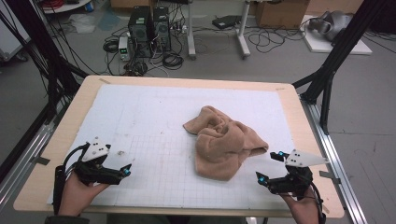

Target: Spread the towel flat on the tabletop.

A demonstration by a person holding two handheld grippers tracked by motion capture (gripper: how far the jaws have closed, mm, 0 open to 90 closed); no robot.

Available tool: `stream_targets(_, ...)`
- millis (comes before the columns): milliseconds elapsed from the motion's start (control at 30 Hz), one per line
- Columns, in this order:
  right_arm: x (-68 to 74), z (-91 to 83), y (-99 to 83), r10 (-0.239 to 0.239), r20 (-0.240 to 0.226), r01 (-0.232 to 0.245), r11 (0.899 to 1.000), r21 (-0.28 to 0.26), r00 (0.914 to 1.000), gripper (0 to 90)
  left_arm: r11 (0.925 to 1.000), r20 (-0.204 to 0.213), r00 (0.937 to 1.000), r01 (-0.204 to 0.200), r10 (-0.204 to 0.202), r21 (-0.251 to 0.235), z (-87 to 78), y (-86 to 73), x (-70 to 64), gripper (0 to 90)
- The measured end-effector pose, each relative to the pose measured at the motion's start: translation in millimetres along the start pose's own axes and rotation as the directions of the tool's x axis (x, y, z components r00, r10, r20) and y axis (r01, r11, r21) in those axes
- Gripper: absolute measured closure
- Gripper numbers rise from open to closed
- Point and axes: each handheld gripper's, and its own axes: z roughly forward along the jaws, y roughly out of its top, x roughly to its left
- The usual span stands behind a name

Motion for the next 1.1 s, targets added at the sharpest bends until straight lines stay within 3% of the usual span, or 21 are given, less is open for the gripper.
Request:
stream_targets(367, -4.3, 6.7, 1.4, -0.003, -0.012, 0.003, 1.000, 0.007, 0.9999, 10.3, 1.0000, -0.002, 1.0000, 0.004, -0.004, -0.002, -2.9, -3.3, -0.9, 2.5)
stream_targets(733, -1.0, 14.6, 17.8, -0.034, -0.032, 0.035, 0.999, 0.008, 0.9989, 10.3, 0.9999, -0.009, 0.9999, 0.009, -0.009, -0.007, -8.6, -6.7, -0.3, 2.5)
stream_targets(1000, -3.6, 33.0, 49.3, -0.081, -0.044, 0.082, 0.996, 0.030, 0.9958, 10.4, 1.0000, 0.007, 0.9999, 0.007, -0.007, -0.005, -5.2, -7.3, -3.2, 2.5)
stream_targets(1100, -6.0, 54.5, 72.4, -0.110, -0.083, 0.114, 0.993, 0.043, 0.9905, 16.3, 0.9999, 0.008, 0.9999, 0.012, -0.012, -0.008, -5.5, -8.2, -2.9, 2.5)
